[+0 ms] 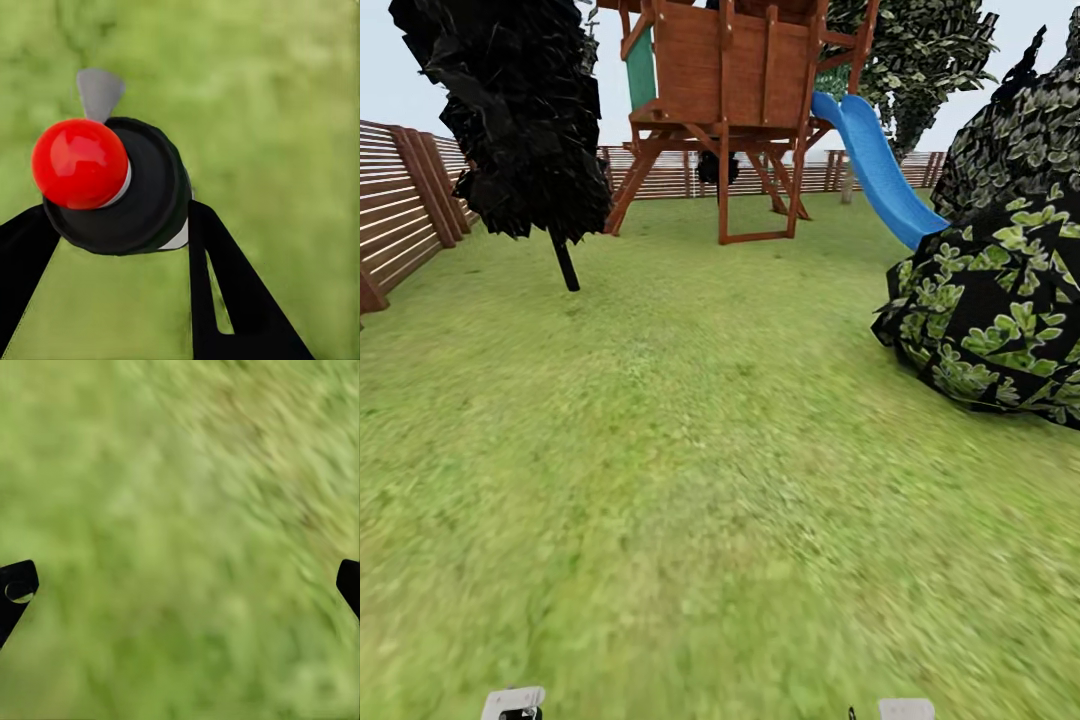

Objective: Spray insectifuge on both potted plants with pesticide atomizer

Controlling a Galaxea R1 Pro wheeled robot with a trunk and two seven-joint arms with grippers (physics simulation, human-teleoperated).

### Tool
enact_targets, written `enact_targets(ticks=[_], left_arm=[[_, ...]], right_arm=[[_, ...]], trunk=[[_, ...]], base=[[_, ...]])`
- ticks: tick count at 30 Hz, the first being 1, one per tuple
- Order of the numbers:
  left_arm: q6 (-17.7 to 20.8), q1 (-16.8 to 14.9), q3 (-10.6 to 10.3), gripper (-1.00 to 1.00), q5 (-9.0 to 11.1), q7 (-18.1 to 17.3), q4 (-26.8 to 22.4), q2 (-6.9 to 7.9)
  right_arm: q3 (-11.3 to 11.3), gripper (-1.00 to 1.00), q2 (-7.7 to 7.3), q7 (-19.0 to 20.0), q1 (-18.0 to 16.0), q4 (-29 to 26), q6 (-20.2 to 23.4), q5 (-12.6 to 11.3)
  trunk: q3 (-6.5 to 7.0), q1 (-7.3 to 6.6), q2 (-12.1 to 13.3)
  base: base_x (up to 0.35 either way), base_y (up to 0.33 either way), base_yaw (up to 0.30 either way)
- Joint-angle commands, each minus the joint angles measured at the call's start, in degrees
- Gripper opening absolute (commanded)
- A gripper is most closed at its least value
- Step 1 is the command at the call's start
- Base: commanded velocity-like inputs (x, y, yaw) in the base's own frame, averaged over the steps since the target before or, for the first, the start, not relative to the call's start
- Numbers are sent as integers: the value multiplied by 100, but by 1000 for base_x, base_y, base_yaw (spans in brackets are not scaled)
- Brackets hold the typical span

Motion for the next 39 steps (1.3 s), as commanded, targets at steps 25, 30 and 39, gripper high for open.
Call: enact_targets(ticks=[25, 30, 39], left_arm=[[-16, -3, 50, -100, -29, -30, 4, 0], [-16, -3, 50, -100, -29, -32, 1, 0], [-16, -3, 50, -100, -29, -32, 1, 0]], right_arm=[[-32, 100, 12, -36, -5, 8, -15, 58], [-32, 100, 15, -46, -5, 11, -15, 56], [-32, 100, -8, -37, -5, 3, -15, 68]], trunk=[[-5, 2, -2], [-5, 2, -2], [-5, 2, -2]], base=[[339, 0, -252], [339, 0, -252], [339, 0, -68]])
